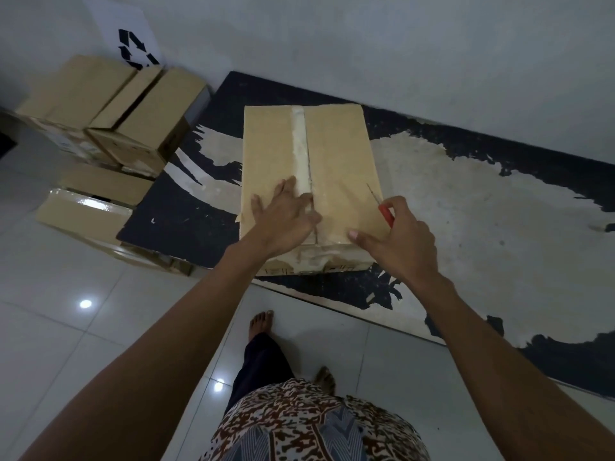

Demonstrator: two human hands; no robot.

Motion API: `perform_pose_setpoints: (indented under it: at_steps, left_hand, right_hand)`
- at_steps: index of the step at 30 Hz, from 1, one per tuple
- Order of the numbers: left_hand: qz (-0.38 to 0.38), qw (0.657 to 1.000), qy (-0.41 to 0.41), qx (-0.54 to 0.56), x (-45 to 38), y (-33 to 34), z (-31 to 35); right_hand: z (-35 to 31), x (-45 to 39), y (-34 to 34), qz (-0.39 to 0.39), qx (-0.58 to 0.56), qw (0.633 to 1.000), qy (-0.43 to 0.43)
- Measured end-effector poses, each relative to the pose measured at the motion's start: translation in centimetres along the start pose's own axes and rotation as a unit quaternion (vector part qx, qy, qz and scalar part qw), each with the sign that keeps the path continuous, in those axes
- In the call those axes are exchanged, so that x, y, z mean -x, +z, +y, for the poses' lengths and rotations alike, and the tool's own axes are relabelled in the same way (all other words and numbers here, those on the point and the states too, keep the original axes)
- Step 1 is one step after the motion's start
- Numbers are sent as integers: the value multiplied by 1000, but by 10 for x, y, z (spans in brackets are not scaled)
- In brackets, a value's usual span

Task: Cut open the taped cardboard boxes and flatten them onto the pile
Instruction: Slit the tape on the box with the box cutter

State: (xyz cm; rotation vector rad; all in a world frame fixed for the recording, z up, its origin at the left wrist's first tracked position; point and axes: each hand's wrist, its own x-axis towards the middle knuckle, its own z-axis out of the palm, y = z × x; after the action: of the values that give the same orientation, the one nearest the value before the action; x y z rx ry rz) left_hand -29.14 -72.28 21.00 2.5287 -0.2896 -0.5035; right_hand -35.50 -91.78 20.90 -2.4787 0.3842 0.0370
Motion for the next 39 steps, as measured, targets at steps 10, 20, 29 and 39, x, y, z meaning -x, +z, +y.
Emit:
perform_pose_setpoints:
  at_steps: [10, 20, 29, 39]
  left_hand:
    - [-19, 828, -177, 532, -18, -16, 17]
    - [73, 950, -245, 182, -26, 2, 63]
    - [86, 900, -228, 362, -26, 2, 48]
    - [-28, 981, -82, 175, -21, -8, 15]
  right_hand:
    - [3, 0, 5, -6, -57, 998, 10]
    - [-6, 4, 1, -66, 74, 994, -36]
    - [-1, 1, 10, -9, 24, 1000, -16]
    - [5, 3, 15, 32, 45, 994, -90]
